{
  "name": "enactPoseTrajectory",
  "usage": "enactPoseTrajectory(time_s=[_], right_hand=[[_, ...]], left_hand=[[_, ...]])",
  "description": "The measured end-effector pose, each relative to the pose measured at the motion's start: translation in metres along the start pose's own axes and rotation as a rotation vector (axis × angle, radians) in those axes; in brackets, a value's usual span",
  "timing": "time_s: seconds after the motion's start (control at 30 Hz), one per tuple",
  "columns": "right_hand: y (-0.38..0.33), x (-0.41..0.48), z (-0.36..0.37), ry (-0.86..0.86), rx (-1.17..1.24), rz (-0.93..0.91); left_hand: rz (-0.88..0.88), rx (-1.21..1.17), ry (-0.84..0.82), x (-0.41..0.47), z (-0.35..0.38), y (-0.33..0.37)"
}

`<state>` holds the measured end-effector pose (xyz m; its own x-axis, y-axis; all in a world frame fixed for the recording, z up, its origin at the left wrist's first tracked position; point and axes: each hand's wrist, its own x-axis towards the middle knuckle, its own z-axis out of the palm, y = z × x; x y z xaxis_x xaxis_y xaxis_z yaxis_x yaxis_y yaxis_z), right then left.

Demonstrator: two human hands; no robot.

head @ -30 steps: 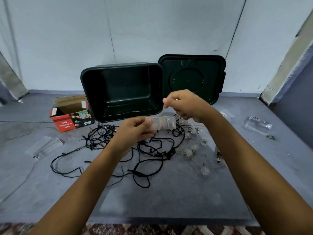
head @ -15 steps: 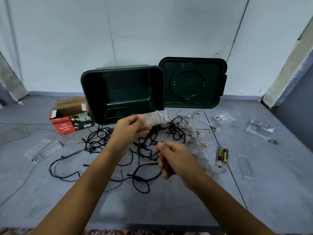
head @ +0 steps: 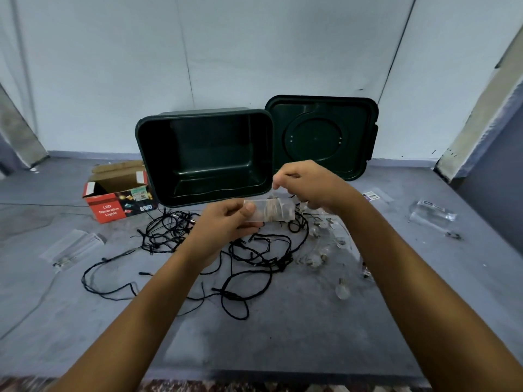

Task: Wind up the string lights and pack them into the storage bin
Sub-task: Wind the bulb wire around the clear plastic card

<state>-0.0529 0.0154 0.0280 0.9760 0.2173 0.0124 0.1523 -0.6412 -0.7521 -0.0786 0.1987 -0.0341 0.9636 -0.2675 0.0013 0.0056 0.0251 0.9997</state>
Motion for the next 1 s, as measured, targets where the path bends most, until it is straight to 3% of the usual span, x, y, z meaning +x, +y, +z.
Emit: enactPoseTrajectory(time_s=[0.17, 0.27, 0.33, 0.5, 0.67, 0.77, 0.9, 1.0], right_hand=[[0.031, 0.003, 0.025, -0.297, 0.796, 0.420], [0.038, -0.013, 0.045, -0.375, 1.102, 0.498], [0.036, -0.028, 0.057, -0.328, 1.159, 0.481], [0.003, -0.080, 0.079, -0.093, 0.644, 0.366], [-0.027, -0.098, 0.061, -0.021, -0.029, -0.002], [-0.031, -0.074, 0.040, 0.074, -0.289, -0.166], [-0.019, -0.026, 0.007, 0.097, -0.321, -0.158], [0.009, 0.004, -0.007, -0.103, -0.001, 0.004]], left_hand=[[0.008, -0.054, 0.004, -0.002, 0.000, 0.003], [0.010, -0.085, 0.031, -0.001, -0.002, 0.002], [0.013, -0.088, 0.052, 0.000, -0.002, 0.002], [0.000, -0.068, 0.129, 0.005, -0.005, -0.002], [-0.013, -0.053, 0.140, 0.008, -0.005, -0.003], [-0.006, -0.009, 0.078, 0.005, -0.003, -0.003], [-0.025, -0.019, 0.063, 0.000, 0.000, -0.002], [-0.034, -0.059, 0.043, -0.002, 0.002, 0.000]])
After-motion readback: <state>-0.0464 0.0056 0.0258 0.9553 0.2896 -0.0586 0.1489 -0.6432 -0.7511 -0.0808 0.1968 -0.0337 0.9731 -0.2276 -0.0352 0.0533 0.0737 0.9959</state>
